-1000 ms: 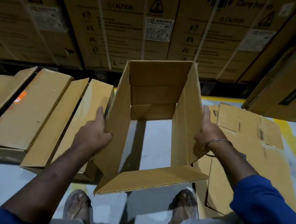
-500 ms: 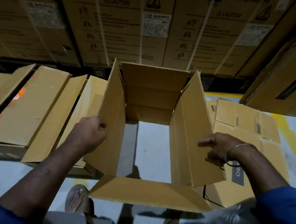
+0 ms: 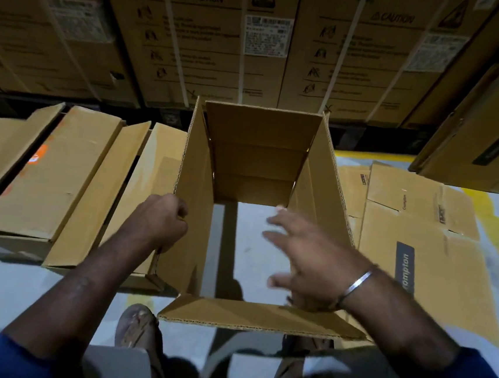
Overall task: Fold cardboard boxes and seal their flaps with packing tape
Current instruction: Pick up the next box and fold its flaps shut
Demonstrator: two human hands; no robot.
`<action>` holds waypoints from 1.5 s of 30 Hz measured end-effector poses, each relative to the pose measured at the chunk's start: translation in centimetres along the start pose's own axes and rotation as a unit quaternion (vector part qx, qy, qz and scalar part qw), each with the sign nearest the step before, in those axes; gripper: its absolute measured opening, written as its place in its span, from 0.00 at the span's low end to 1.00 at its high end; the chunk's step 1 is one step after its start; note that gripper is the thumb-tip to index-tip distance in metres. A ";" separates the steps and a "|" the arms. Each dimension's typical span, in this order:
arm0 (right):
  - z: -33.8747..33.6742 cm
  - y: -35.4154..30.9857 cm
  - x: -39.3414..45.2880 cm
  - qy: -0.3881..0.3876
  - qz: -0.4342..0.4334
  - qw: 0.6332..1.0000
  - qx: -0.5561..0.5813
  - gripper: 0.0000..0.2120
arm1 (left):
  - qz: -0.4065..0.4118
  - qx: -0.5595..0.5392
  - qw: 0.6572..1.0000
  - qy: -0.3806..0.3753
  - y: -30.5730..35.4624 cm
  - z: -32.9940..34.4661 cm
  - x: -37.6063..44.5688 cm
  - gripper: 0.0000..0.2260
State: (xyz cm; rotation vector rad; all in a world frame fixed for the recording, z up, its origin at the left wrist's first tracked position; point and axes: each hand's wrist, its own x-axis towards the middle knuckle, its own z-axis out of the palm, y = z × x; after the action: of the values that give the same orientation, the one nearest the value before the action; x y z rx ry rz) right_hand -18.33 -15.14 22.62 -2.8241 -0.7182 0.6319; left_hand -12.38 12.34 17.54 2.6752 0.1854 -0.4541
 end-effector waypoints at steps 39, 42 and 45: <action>8.7 5.7 15.2 0.132 0.120 0.974 0.141 0.22 | 0.055 0.189 0.980 -0.005 0.2 -1.0 -0.1 0.27; 5.5 6.0 18.2 0.212 0.101 0.967 0.102 0.30 | 0.047 0.170 0.984 -0.014 -0.2 -1.3 0.1 0.28; 1.0 8.1 22.0 0.273 0.125 0.953 0.043 0.39 | 0.052 0.163 0.985 -0.020 -0.7 -1.5 0.2 0.30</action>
State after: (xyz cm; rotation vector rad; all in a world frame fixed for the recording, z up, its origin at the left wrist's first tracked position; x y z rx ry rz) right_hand 2.13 -11.41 11.80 -2.8182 -0.2294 -0.1027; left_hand -11.92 13.64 18.49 2.9728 -0.0449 -0.5449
